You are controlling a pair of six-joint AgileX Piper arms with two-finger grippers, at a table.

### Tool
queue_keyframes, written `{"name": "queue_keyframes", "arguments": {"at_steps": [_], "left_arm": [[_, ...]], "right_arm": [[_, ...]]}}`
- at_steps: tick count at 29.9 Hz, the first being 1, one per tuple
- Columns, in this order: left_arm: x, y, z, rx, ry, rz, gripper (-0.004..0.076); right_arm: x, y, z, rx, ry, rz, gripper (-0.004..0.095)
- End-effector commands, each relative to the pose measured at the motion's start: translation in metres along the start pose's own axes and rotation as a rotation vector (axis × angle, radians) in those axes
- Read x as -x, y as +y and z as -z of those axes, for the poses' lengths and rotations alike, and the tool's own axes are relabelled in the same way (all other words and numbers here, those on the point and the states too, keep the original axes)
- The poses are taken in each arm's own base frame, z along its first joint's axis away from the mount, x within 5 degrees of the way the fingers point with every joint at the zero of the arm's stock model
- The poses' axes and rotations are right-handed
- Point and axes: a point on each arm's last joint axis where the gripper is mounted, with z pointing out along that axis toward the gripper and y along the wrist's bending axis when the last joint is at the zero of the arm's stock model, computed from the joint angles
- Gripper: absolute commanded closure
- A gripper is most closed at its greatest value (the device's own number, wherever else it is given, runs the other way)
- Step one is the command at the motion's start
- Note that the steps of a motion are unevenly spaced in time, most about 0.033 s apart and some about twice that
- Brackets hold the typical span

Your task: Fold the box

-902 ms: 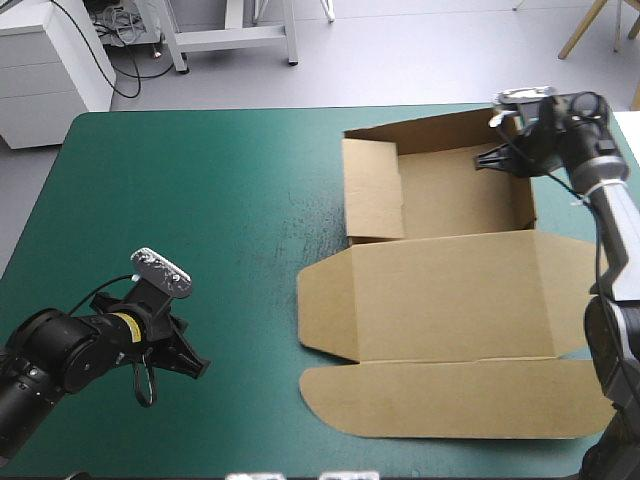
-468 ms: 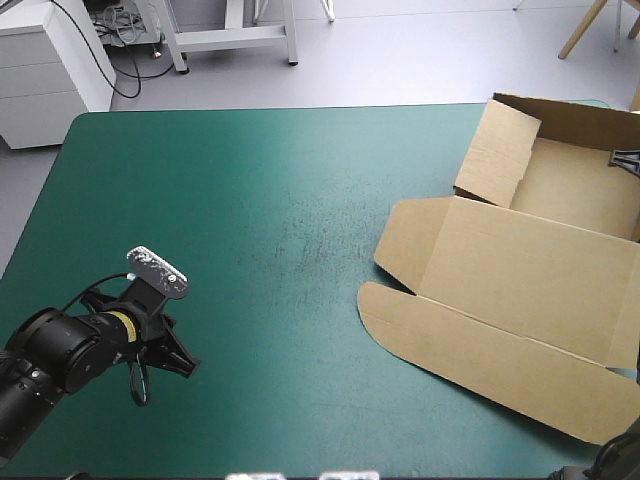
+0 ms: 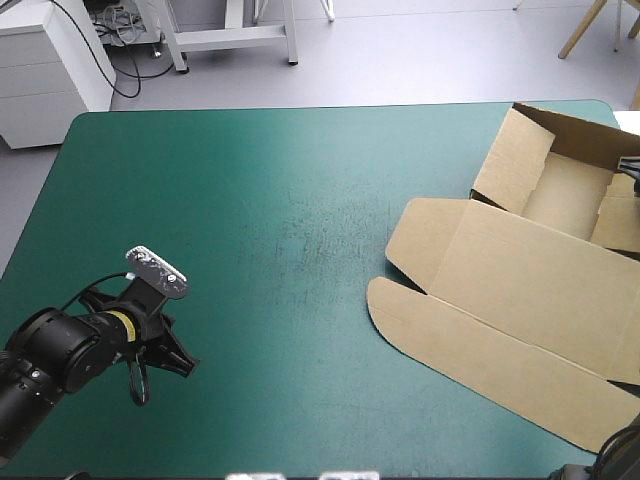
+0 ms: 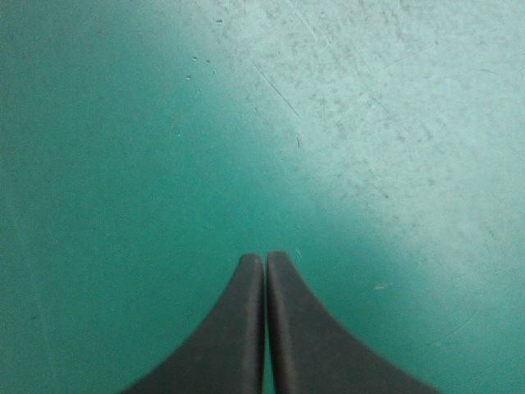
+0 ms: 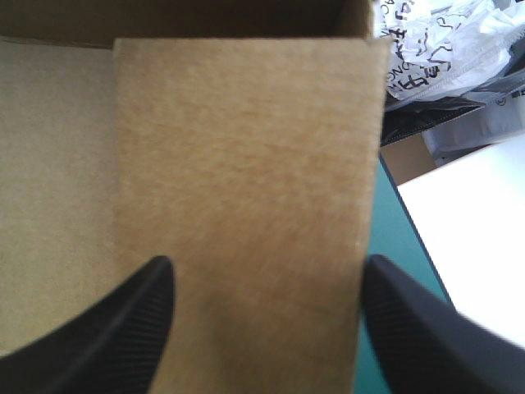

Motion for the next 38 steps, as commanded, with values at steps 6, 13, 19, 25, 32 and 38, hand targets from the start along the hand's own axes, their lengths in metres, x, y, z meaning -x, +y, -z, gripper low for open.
{"name": "queue_keyframes", "arguments": {"at_steps": [6, 13, 19, 25, 32, 38], "left_arm": [[0.007, 0.002, 0.009, 0.013, -0.068, -0.003, 0.0734], [0.007, 0.001, 0.009, 0.007, -0.069, 0.0, 0.0734], [0.007, 0.001, 0.009, 0.004, -0.069, 0.003, 0.0734], [0.009, 0.001, 0.009, 0.002, -0.094, 0.013, 0.0734], [0.015, -0.001, 0.019, -0.028, -0.259, 0.041, 0.0734], [0.004, -0.002, 0.027, -0.02, -0.334, 0.015, 0.0734]], "right_arm": [[0.013, -0.003, 0.046, -0.01, -0.114, 0.018, 0.0031], [0.017, 0.003, 0.098, 0.027, -0.219, 0.011, 0.0675], [0.01, 0.024, 0.136, 0.127, -0.278, 0.088, 0.0908], [-0.001, 0.066, 0.169, 0.188, -0.322, 0.205, 0.0908], [-0.034, 0.134, 0.211, 0.337, -0.332, 0.427, 0.0908], [-0.08, 0.164, 0.233, 0.444, -0.336, 0.588, 0.0908]]}}
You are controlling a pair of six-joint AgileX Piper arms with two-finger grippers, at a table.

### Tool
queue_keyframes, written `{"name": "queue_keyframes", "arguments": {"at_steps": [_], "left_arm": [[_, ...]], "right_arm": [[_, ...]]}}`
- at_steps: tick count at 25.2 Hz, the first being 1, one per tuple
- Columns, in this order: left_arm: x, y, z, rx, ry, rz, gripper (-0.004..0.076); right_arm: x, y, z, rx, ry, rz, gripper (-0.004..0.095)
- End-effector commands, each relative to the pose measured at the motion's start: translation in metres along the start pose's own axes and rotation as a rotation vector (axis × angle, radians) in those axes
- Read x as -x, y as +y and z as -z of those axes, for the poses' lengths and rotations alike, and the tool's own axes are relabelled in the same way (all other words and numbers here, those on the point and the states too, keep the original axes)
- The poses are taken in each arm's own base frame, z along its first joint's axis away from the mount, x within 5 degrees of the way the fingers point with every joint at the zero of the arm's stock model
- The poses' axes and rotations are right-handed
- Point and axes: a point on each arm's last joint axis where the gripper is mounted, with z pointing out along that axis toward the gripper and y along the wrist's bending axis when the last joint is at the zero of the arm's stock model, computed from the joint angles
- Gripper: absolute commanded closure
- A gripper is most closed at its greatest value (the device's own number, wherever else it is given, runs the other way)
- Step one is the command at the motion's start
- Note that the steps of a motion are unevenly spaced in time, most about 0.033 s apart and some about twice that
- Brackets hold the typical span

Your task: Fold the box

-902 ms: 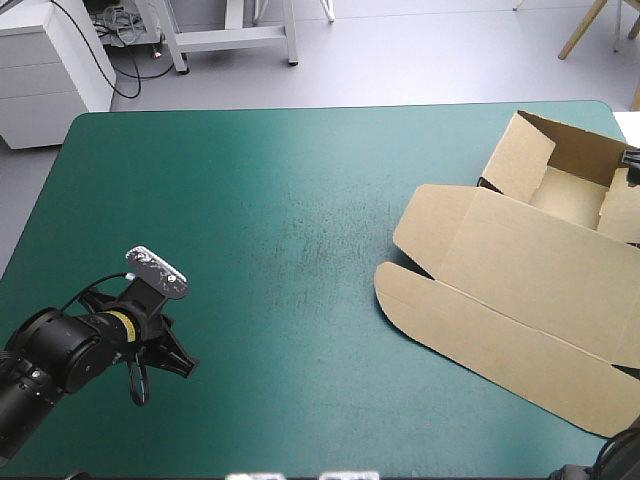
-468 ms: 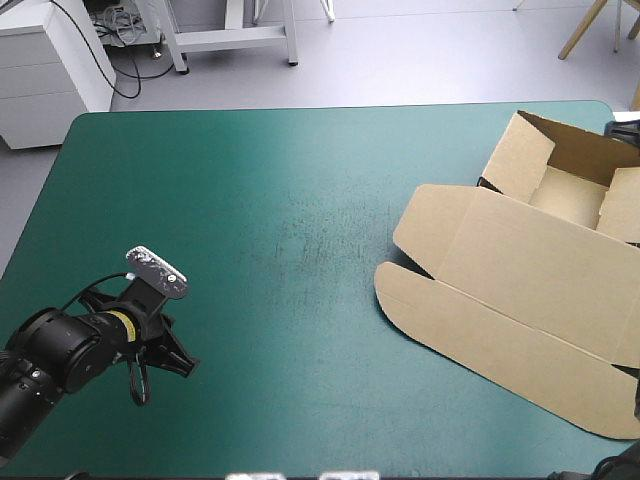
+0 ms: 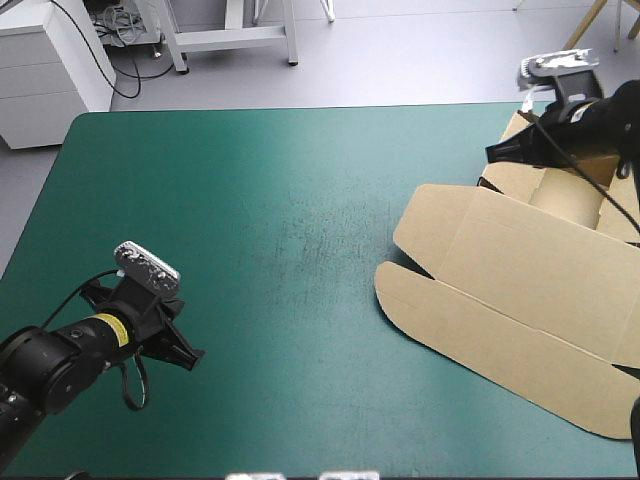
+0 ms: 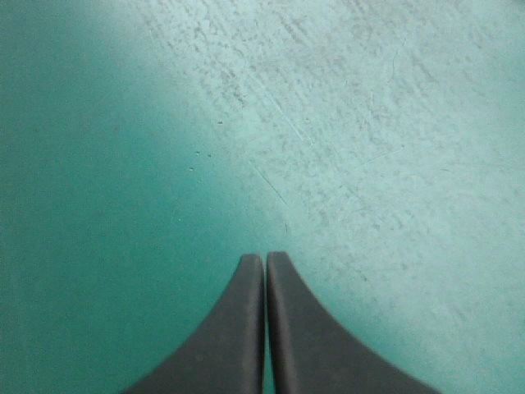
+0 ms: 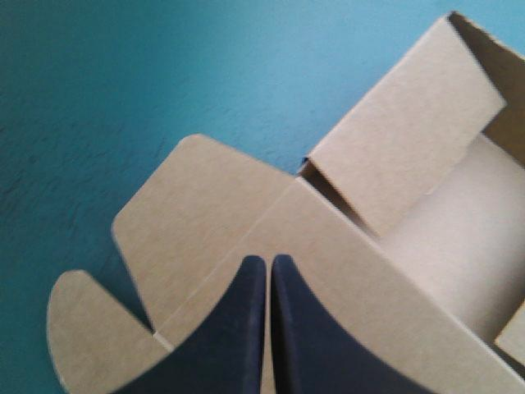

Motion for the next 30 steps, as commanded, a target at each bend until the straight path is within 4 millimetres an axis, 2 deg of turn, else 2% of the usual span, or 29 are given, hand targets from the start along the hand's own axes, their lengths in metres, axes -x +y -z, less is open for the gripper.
{"name": "queue_keyframes", "arguments": {"at_steps": [1, 3, 7, 12, 15, 16, 23, 27, 30], "left_arm": [[0.002, -0.001, 0.011, -0.002, -0.126, -0.012, 0.0734], [-0.007, -0.004, 0.013, -0.02, -0.138, -0.017, 0.0734], [-0.026, -0.011, 0.018, -0.075, -0.158, -0.033, 0.0734], [-0.049, -0.017, 0.023, -0.11, -0.193, -0.022, 0.0734], [-0.061, -0.019, 0.022, -0.112, -0.19, -0.021, 0.0734], [-0.068, -0.02, 0.022, -0.112, -0.189, -0.021, 0.0734], [-0.082, -0.022, 0.025, -0.116, -0.193, -0.02, 0.0734], [-0.086, -0.022, 0.026, -0.108, -0.181, -0.078, 0.0734], [-0.09, -0.022, 0.026, -0.114, -0.134, -0.087, 0.0734]], "right_arm": [[-0.01, 0.027, 0.033, 0.034, -0.115, 0.091, 0.0908], [-0.025, 0.037, 0.039, 0.051, -0.133, 0.111, 0.0908], [-0.063, 0.044, 0.045, 0.059, -0.148, 0.114, 0.0908], [-0.121, 0.049, 0.057, 0.046, -0.184, 0.133, 0.0911], [-0.156, 0.052, 0.055, 0.042, -0.19, 0.13, 0.0911], [-0.176, 0.054, 0.054, 0.039, -0.197, 0.128, 0.0911], [-0.244, 0.062, 0.046, 0.069, -0.214, 0.102, 0.0912], [-0.264, 0.065, 0.046, 0.07, -0.266, 0.095, 0.0912], [-0.267, 0.065, 0.049, 0.066, -0.298, 0.089, 0.0912]]}}
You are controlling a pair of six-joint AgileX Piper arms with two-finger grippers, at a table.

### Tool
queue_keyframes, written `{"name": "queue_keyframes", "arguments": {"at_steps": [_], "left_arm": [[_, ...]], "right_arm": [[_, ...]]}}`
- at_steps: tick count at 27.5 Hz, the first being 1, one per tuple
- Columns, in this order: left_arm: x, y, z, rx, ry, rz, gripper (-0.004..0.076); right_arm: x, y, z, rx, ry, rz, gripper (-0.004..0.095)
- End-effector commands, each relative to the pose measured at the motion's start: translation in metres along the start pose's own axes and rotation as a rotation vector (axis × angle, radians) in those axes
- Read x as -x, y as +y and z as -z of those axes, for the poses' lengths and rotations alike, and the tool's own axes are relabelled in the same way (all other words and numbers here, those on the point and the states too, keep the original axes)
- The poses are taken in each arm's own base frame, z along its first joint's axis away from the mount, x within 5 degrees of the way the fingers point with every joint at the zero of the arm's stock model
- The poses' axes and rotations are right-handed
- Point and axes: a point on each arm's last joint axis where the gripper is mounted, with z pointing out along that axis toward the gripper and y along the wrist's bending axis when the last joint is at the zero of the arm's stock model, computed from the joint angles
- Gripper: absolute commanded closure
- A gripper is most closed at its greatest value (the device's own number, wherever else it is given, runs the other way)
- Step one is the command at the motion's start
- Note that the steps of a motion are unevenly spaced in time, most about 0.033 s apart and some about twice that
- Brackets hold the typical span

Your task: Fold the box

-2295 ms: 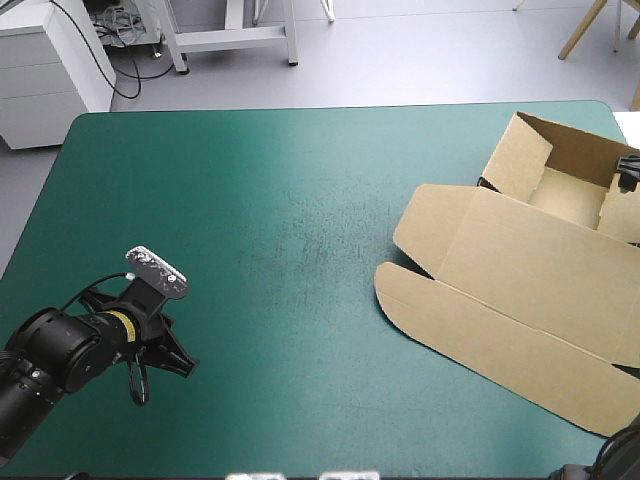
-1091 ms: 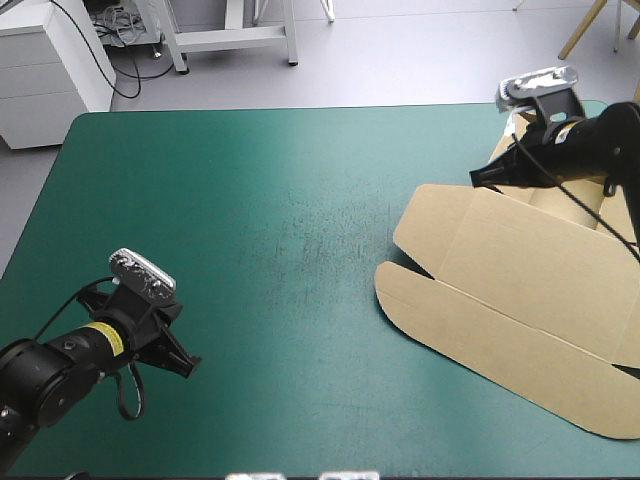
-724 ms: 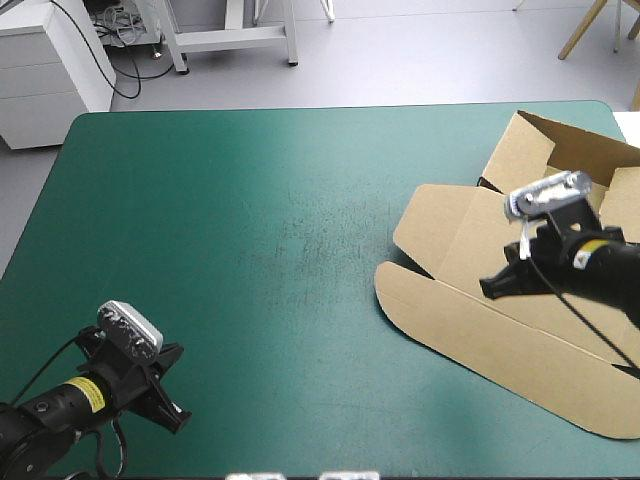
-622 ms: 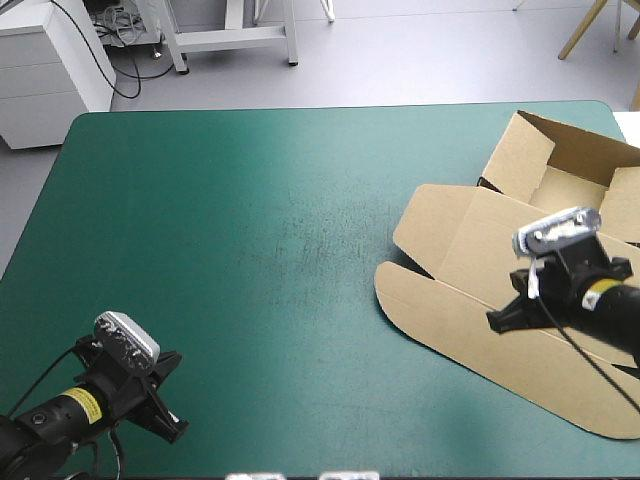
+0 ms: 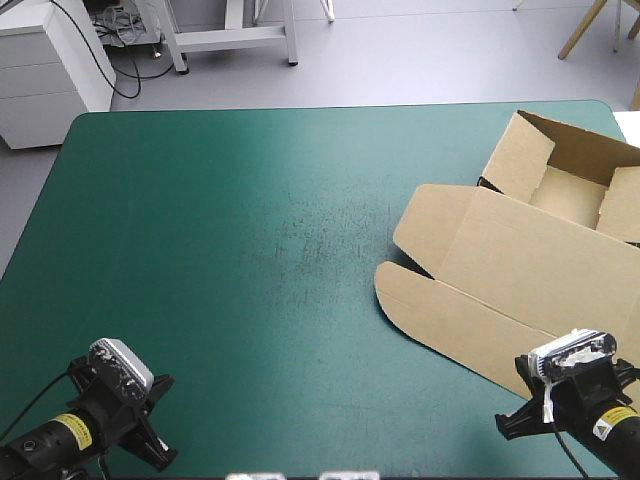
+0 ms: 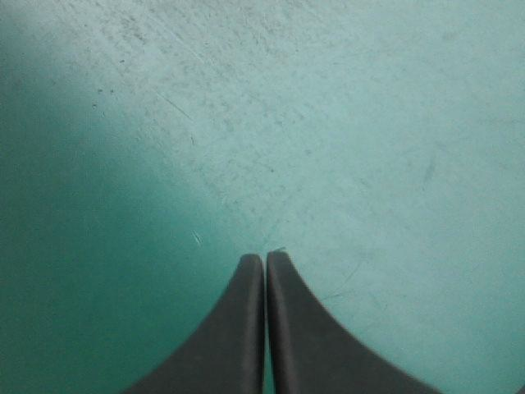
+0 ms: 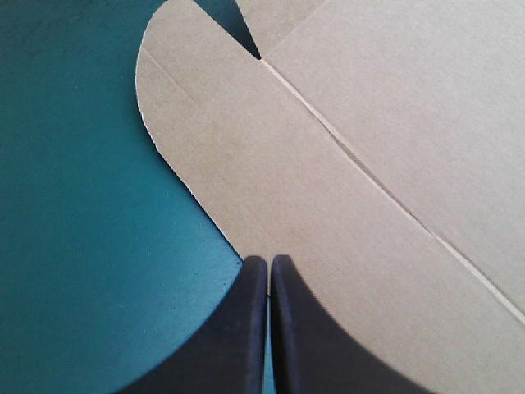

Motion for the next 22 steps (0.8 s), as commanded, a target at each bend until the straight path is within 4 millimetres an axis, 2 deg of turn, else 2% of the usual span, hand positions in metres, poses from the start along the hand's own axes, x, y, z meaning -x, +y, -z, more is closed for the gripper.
{"name": "queue_keyframes", "arguments": {"at_steps": [1, 22], "left_arm": [[0.0067, 0.0009, 0.0041, 0.001, -0.03, -0.007, 0.0734], [0.0046, 0.0004, 0.0032, -0.003, -0.013, -0.007, 0.0734]], "right_arm": [[0.0121, -0.0011, 0.0062, -0.016, -0.1, -0.002, 0.0912], [0.0124, -0.0012, 0.0062, -0.017, -0.103, -0.002, 0.0912]]}}
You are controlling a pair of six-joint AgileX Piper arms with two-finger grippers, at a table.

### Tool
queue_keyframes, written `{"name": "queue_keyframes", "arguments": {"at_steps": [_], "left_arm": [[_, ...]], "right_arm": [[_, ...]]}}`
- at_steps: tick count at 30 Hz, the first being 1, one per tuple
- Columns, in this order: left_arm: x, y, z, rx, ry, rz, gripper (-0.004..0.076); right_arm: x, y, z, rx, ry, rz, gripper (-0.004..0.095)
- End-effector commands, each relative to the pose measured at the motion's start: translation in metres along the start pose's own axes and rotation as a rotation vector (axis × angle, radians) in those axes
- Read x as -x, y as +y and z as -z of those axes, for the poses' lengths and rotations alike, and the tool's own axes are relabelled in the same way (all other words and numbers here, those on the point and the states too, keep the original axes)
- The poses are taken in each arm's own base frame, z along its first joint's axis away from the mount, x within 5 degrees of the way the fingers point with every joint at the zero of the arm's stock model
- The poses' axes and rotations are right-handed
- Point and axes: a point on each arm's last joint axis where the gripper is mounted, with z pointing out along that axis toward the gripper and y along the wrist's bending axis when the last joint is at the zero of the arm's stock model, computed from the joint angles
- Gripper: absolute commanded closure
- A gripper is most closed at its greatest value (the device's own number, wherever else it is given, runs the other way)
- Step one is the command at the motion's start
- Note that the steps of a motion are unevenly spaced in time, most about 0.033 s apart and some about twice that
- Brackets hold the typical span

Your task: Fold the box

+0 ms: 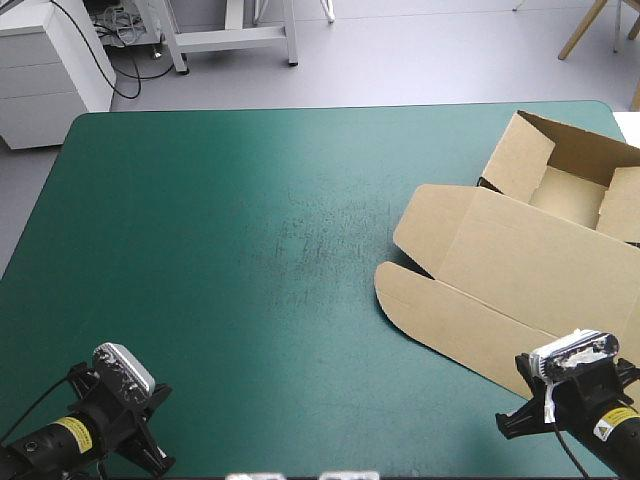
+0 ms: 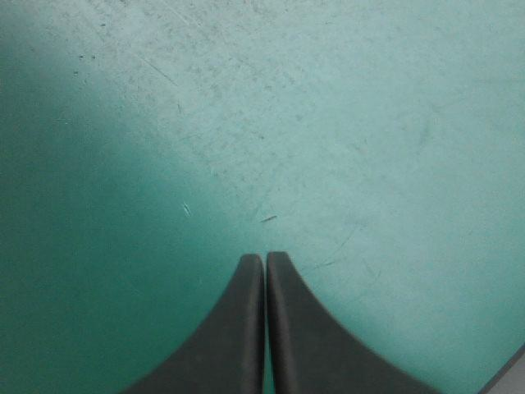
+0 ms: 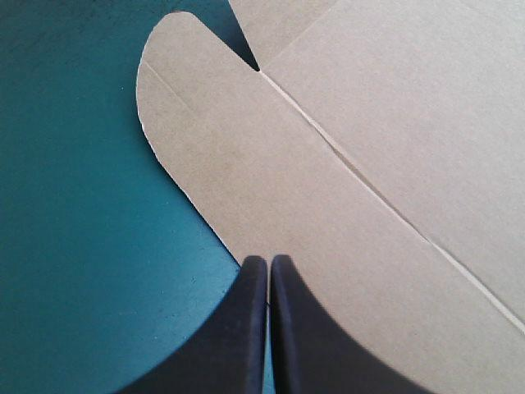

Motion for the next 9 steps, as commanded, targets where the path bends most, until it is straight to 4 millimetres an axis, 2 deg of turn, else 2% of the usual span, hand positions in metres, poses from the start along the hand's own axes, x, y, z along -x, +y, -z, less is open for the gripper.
{"name": "queue_keyframes", "arguments": {"at_steps": [1, 9], "left_arm": [[0.0102, 0.0016, 0.0038, 0.009, -0.075, 0.002, 0.0734], [0.011, 0.0019, 0.0012, 0.016, -0.102, 0.002, 0.0734]], "right_arm": [[0.0123, -0.0012, 0.005, -0.013, -0.089, -0.003, 0.0912], [0.0141, -0.0018, 0.0051, -0.019, -0.109, -0.003, 0.0912]]}}
